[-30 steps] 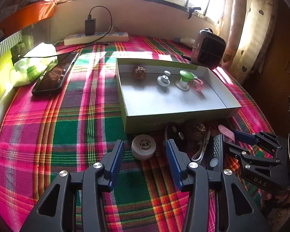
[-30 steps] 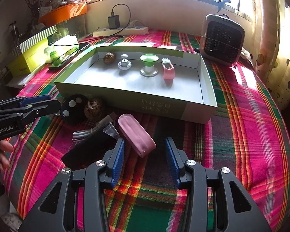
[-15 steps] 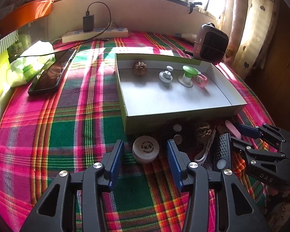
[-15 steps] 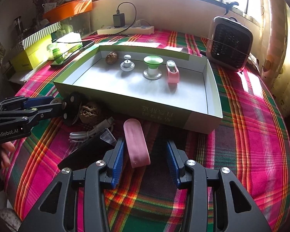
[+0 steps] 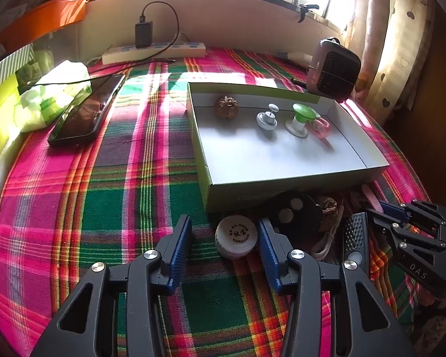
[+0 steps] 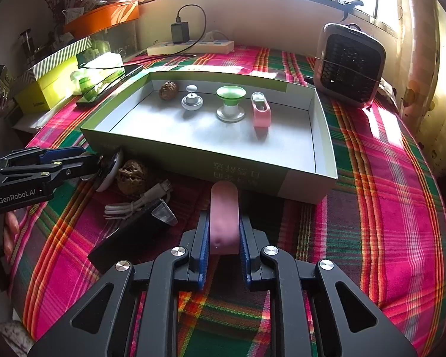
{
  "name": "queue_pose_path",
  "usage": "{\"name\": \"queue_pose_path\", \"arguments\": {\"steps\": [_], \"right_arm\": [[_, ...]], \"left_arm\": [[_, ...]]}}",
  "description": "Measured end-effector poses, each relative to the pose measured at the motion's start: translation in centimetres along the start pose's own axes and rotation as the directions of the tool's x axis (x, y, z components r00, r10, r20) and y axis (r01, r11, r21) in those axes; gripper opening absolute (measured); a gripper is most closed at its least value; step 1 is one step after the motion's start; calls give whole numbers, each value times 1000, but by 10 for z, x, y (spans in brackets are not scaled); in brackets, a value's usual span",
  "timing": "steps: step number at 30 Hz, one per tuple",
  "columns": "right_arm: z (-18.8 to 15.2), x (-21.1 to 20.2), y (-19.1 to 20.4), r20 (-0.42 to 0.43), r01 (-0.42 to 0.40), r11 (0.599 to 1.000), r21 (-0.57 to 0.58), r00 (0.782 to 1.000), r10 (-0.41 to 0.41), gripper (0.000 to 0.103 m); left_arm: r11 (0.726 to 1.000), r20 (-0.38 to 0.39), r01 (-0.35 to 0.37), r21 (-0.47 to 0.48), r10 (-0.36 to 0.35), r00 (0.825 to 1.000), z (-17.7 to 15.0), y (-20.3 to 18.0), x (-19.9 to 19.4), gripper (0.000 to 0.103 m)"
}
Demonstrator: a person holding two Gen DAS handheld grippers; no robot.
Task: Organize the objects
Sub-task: 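Close the left tool on the white round jar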
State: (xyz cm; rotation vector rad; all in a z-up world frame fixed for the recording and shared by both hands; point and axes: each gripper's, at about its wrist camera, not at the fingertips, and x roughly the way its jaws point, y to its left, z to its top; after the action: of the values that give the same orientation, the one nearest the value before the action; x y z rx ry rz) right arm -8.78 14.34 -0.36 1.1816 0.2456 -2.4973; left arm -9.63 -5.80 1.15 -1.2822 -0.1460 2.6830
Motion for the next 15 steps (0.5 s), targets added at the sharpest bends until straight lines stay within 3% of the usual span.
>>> {"name": "queue_pose_path", "arguments": {"steps": [5,15], "right_arm": [[0,0,0,0,0,1000,1,1000,0,19],[0,0,-1,0,0,1000,1,1000,0,19]], "left_arm": [[999,3,-48,-17,48,999,-1,4,-1,43],[998,8,-63,-9,63,998,0,6,0,36]]}}
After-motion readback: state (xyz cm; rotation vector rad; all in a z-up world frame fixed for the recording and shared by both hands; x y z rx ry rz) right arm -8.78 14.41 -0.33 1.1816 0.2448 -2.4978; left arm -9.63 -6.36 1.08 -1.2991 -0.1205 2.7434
